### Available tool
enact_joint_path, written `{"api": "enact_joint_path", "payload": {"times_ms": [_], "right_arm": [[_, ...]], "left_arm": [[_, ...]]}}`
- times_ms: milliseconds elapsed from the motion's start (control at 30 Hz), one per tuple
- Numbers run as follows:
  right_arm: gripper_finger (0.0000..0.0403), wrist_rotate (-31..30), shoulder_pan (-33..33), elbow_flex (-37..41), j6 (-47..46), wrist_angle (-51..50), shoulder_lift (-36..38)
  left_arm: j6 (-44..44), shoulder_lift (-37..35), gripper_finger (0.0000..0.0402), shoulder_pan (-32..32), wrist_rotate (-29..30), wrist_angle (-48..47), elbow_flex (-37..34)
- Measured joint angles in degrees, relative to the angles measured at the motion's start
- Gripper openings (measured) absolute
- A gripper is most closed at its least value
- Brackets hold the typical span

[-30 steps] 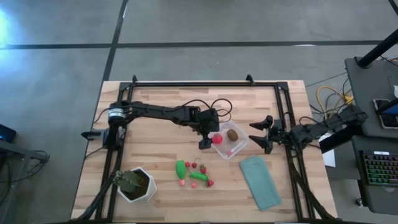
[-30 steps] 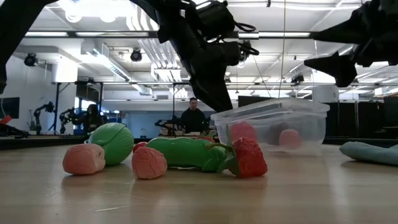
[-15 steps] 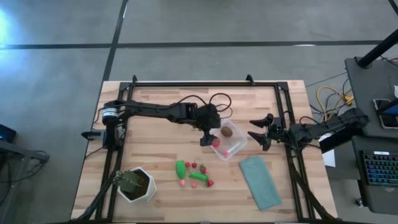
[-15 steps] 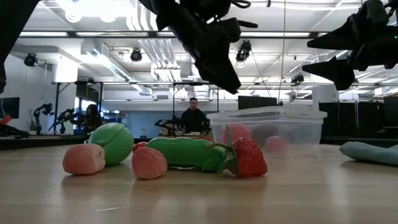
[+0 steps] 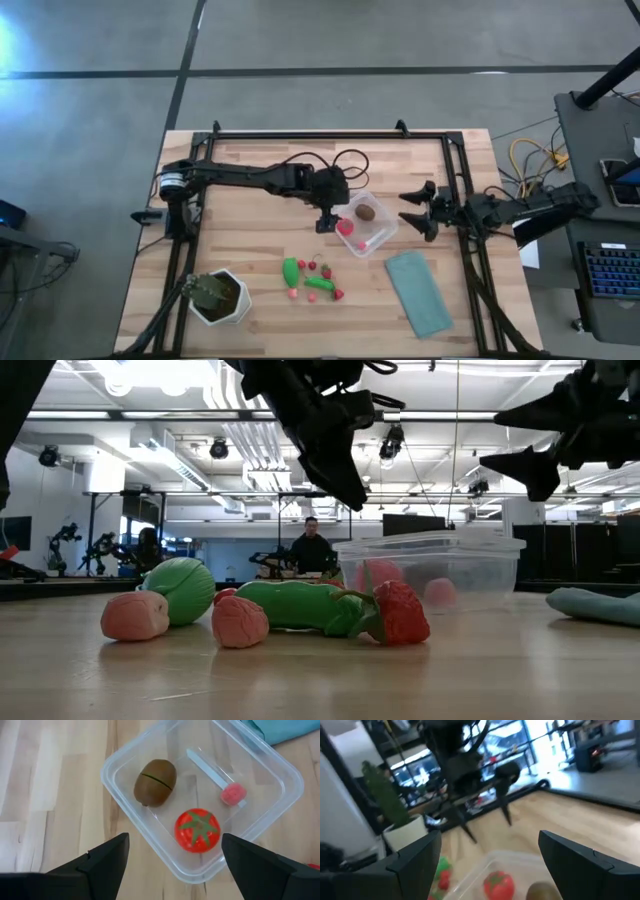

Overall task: Pick and placing Produce into tupperware
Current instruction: Put the green corn into the transparent bin

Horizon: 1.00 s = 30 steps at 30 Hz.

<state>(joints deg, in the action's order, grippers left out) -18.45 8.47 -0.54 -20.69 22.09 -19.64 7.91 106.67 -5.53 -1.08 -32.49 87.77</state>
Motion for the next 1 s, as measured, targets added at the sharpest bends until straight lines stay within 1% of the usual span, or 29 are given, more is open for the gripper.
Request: {"api": "enact_joint_path", "payload": {"times_ms": [167,300,467,600,667,733,767,833,900,1000], "right_arm": [[0.0325,0.43,0.0,0.0,-0.32,-1.67,-0.44],[0.0325,0.43,0.0,0.0,-0.29,-1.15,-0.26],[0.0325,0.42,0.0,0.0,-0.28,4.71,-0.28],[0.0325,0.44,0.0,-0.36,-0.71,9.57,-0.28],[0.0325,1.97,0.23,-0.86,-5.19,9.89,-0.31],[0.0325,7.27,0.1,-0.78,-2.93,9.14,-0.41],[0.0325,11.4,-0.22,-0.66,-1.54,8.8,-0.37],[0.0325,21.57,-1.09,-0.57,0.22,8.68,-0.31],[0.0325,30.11,-2.54,-0.57,0.78,8.92,-0.26],[0.0325,37.61,-5.5,-0.57,0.83,8.56,-0.28]], "left_arm": [[-0.15,0.0,0.0302,-0.01,0.15,0.5,0.0],[-4.39,0.0,0.0302,-0.01,1.69,0.17,0.0],[-10.15,-1.62,0.0302,0.26,1.77,-1.66,0.0],[-10.61,-4.2,0.0302,1.27,2.94,-1.88,0.0],[-10.62,-5.31,0.0302,1.88,5.22,-1.62,0.0],[-10.68,-5.99,0.0302,2.45,7.62,-1.04,0.0],[-10.78,-6.5,0.0302,2.62,8.49,-0.9,0.02],[-12.46,-7.12,0.0302,3.1,9.76,-0.67,0.02],[-14.94,-7.5,0.0302,3.52,9.95,-0.65,0.02],[-16.6,-7.5,0.0302,4.53,10.0,-0.94,0.0]]}}
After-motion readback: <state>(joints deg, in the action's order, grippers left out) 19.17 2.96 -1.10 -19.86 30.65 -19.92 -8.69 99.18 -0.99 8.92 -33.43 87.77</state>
